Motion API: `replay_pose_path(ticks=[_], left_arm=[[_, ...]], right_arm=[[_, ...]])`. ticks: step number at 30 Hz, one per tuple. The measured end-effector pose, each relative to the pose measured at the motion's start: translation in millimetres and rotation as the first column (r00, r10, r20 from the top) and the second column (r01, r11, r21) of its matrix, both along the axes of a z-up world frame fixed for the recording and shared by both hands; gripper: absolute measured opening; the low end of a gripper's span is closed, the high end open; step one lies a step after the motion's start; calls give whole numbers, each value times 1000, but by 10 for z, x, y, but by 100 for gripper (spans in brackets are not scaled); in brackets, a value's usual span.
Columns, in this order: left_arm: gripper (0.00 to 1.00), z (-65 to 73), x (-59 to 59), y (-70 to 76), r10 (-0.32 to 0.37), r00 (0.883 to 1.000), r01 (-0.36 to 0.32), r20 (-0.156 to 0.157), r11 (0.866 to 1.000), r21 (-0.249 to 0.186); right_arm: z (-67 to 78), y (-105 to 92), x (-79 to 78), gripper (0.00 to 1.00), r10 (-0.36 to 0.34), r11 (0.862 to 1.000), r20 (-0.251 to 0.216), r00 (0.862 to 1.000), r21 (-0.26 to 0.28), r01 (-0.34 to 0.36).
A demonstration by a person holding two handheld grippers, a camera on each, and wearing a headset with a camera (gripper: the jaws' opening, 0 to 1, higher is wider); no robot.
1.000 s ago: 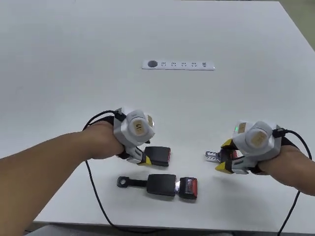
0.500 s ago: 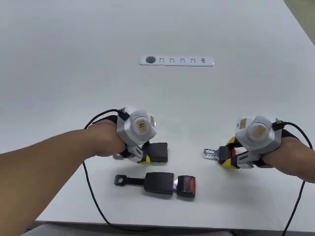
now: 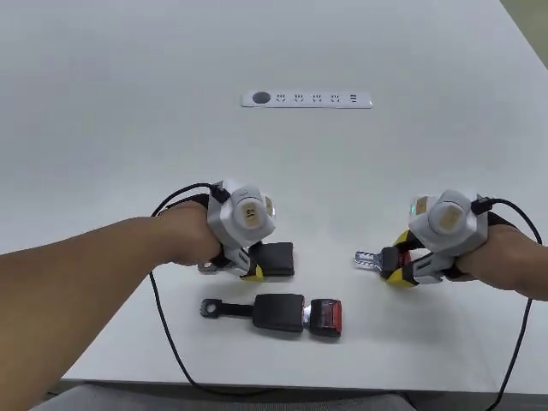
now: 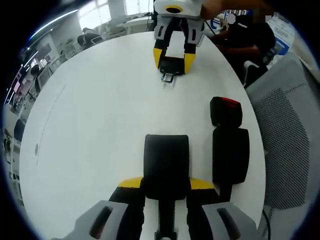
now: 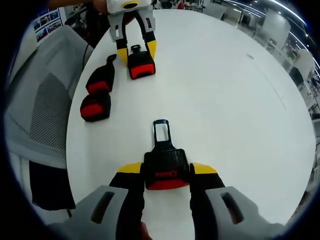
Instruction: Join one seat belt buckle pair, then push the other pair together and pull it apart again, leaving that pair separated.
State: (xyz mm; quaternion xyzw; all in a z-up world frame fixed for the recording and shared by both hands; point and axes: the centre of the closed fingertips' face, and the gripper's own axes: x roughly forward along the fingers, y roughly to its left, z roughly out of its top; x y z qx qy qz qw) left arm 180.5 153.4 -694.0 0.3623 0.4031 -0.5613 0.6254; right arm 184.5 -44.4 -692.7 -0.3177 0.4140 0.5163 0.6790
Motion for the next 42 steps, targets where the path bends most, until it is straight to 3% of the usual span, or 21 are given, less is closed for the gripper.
replay_pose_path(ticks=[6, 11, 14, 24, 28, 37, 42], left_arm=[[32, -3, -3, 0, -2, 1000, 2, -1, 1000, 3], [32, 8, -3, 4, 2, 1000, -2, 1, 1000, 7], [32, 2, -1, 4, 3, 1000, -3, 1, 1000, 8], [32, -15, 4, 9, -5, 1000, 5, -2, 1000, 14], [32, -25, 11, 10, -12, 1000, 12, -2, 1000, 21], [32, -11, -9, 6, -17, 1000, 17, -2, 1000, 25], [32, -10, -12, 10, -18, 1000, 18, -2, 999, 29]], right_arm=[[14, 31, 30, 34, 4, 1000, 18, 1000, -21, -4], [-7, 209, 47, 34, 23, 1000, 20, 1000, -10, -23], [3, 365, -22, 34, 30, 1000, 21, 999, -2, -30], [12, 731, 27, 33, 63, 998, 26, 998, 23, -63], [11, 895, 21, 33, 98, 995, 36, 995, 8, -99], [3, 1044, 17, 33, 116, 993, 34, 993, 3, -116], [1, 1086, -29, 33, 153, 988, 59, 986, -30, -152]])
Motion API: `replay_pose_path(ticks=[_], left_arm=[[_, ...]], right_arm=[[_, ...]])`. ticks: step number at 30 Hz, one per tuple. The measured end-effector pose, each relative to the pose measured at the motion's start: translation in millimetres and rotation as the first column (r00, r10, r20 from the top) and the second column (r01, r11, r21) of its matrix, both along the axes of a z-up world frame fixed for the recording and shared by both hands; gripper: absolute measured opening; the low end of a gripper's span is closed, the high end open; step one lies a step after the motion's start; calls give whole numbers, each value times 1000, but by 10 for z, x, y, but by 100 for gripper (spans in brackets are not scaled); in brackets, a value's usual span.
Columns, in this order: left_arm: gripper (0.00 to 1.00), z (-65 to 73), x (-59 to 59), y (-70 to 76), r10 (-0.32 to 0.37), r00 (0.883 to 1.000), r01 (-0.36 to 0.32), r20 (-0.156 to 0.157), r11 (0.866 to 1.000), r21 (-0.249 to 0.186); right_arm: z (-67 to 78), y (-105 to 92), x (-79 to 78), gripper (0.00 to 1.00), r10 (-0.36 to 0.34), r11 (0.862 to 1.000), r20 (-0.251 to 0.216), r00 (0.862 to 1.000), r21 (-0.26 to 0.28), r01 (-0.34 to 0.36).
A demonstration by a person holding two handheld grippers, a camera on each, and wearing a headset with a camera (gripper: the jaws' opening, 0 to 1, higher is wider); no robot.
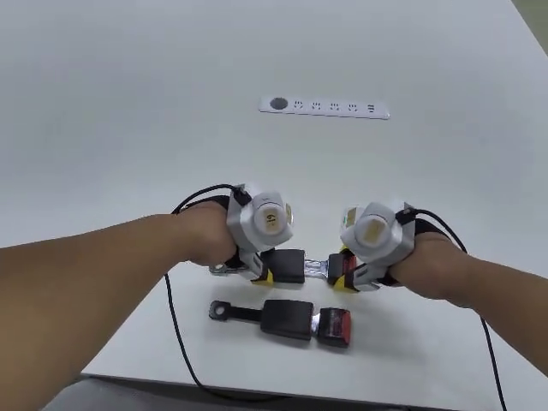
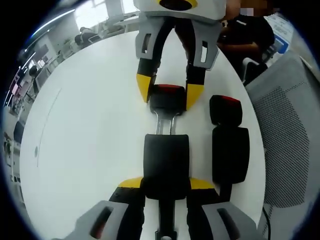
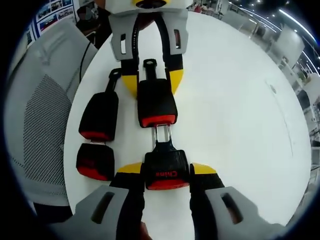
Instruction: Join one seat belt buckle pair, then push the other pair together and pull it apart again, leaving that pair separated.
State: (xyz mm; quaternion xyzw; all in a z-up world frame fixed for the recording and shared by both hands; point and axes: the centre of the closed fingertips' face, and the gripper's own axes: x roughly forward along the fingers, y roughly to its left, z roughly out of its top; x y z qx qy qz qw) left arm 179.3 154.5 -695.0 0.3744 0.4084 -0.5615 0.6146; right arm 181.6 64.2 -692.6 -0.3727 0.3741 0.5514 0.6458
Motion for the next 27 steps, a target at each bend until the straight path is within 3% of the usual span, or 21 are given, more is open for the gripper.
replay_pose_path(ticks=[5, 23, 27], left_arm=[[32, 4, -9, -2, -7, 1000, 7, 0, 1000, 4], [31, 14, -11, -33, -56, 998, 56, 4, 998, 1], [31, 12, -14, -23, -57, 998, 56, 4, 998, 14]], right_arm=[[15, 67, -17, 33, 23, 1000, 8, 1000, 7, -24], [13, 244, 1, 31, 0, 995, -29, 1000, 97, 2], [1, 298, -14, 32, 3, 997, -28, 1000, 82, -1]])
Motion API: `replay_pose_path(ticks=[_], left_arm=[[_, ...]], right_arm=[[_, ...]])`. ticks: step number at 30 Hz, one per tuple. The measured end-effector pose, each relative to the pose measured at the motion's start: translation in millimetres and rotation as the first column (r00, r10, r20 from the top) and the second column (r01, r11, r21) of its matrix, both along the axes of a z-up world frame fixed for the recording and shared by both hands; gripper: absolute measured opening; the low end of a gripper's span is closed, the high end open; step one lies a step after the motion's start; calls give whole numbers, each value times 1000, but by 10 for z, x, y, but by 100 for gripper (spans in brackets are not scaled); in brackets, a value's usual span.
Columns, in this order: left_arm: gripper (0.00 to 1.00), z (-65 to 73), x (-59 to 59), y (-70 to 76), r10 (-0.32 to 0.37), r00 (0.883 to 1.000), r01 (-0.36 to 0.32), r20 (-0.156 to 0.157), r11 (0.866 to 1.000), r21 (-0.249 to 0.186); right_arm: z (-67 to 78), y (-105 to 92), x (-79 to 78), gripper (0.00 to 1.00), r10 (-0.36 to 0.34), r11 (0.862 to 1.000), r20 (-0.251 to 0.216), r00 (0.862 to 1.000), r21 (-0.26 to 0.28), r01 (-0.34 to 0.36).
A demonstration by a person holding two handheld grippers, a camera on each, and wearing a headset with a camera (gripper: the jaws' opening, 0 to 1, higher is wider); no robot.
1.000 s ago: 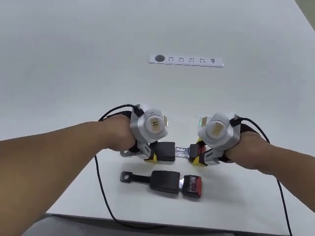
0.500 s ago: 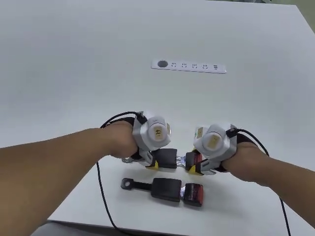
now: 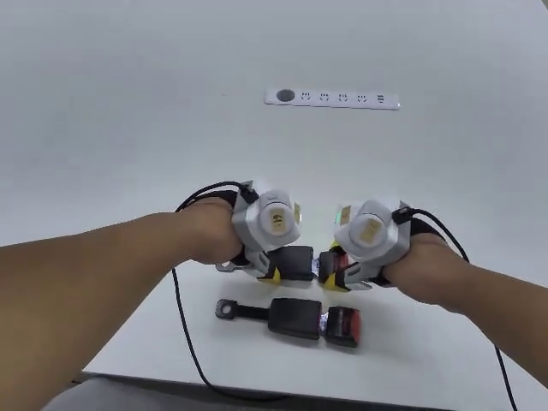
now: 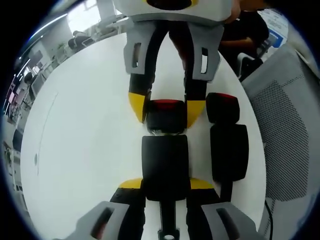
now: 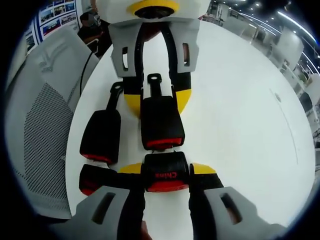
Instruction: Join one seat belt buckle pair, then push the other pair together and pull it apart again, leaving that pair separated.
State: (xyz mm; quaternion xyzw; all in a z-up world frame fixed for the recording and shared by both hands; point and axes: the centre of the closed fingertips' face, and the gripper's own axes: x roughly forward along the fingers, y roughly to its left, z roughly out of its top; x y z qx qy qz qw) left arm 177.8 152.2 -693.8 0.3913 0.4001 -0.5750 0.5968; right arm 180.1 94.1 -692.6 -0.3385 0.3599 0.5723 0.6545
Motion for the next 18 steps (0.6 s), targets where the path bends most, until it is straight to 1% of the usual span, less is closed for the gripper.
replay_pose_path(ticks=[2, 3, 9, 16, 18], left_arm=[[31, 3, -2, -1, 1, 1000, -1, 0, 1000, -1], [31, 4, -3, -1, 2, 1000, -2, 0, 1000, -2], [31, 19, -19, -9, 11, 1000, -11, 0, 1000, 3], [31, -3, 12, 12, 24, 1000, -24, -1, 1000, -5], [31, -4, 13, 11, 28, 1000, -28, -2, 1000, -2]], right_arm=[[-4, -4, 15, 32, -1, 1000, -3, 1000, 9, 1], [3, -8, -2, 32, -1, 1000, -3, 1000, 10, 1], [4, -10, 6, 32, -1, 1000, 3, 1000, 2, 1], [-3, -9, 25, 33, -5, 1000, 16, 1000, -7, 5], [7, -11, -7, 33, -4, 1000, 17, 1000, -7, 4]])
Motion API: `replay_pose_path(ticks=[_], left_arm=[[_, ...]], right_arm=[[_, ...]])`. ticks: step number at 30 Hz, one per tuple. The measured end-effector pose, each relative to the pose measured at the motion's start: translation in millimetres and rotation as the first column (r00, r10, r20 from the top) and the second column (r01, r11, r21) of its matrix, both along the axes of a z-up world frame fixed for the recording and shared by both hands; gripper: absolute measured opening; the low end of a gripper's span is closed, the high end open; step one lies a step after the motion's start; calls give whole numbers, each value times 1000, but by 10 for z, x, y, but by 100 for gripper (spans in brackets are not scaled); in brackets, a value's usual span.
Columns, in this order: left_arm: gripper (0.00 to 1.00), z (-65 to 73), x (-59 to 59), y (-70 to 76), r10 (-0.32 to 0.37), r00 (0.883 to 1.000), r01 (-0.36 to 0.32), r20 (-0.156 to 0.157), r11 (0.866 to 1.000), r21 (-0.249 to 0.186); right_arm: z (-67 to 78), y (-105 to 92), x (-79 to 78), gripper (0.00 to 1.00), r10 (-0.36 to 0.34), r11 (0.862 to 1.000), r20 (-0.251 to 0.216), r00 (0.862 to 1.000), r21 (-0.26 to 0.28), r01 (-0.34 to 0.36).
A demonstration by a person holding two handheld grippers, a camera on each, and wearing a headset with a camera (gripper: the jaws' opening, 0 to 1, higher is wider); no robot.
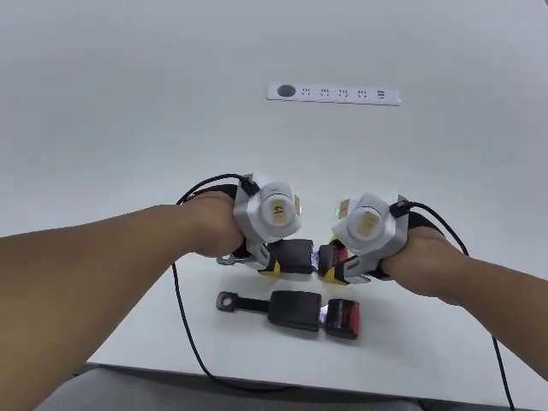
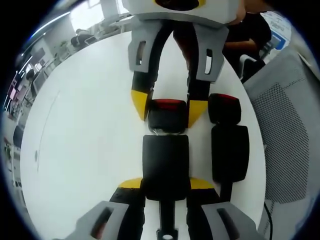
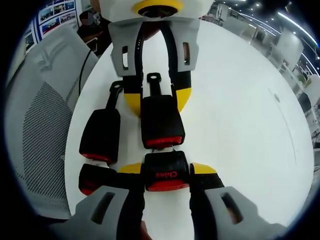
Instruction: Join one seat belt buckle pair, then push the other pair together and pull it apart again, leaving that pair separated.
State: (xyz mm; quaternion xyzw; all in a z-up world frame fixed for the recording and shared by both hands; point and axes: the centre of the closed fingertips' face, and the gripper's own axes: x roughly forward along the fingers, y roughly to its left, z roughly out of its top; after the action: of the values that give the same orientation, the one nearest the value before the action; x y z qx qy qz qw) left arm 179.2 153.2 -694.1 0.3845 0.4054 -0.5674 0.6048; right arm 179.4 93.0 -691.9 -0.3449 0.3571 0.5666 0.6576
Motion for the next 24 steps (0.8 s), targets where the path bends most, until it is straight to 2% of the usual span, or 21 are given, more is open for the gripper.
replay_pose_path(ticks=[9, 11, 14, 22, 24], left_arm=[[32, -12, 5, 4, 5, 1000, -5, -4, 1000, -3], [32, -5, -3, -1, 8, 1000, -8, -5, 1000, -7], [32, -5, -8, -4, 10, 1000, -10, -4, 1000, -6], [32, -15, 9, 8, 16, 1000, -16, -5, 1000, 4], [32, -14, 4, 10, 19, 1000, -19, -5, 1000, 3]], right_arm=[[-5, -159, 21, 33, -6, 999, 4, 1000, -32, 6], [7, -186, 19, 33, -10, 1000, 3, 1000, -12, 10], [-3, -247, 5, 33, -6, 1000, 3, 1000, -19, 6], [-23, -585, -18, 34, -25, 1000, -9, 1000, -20, 24], [-14, -670, -66, 34, -18, 1000, -9, 1000, -23, 17]])
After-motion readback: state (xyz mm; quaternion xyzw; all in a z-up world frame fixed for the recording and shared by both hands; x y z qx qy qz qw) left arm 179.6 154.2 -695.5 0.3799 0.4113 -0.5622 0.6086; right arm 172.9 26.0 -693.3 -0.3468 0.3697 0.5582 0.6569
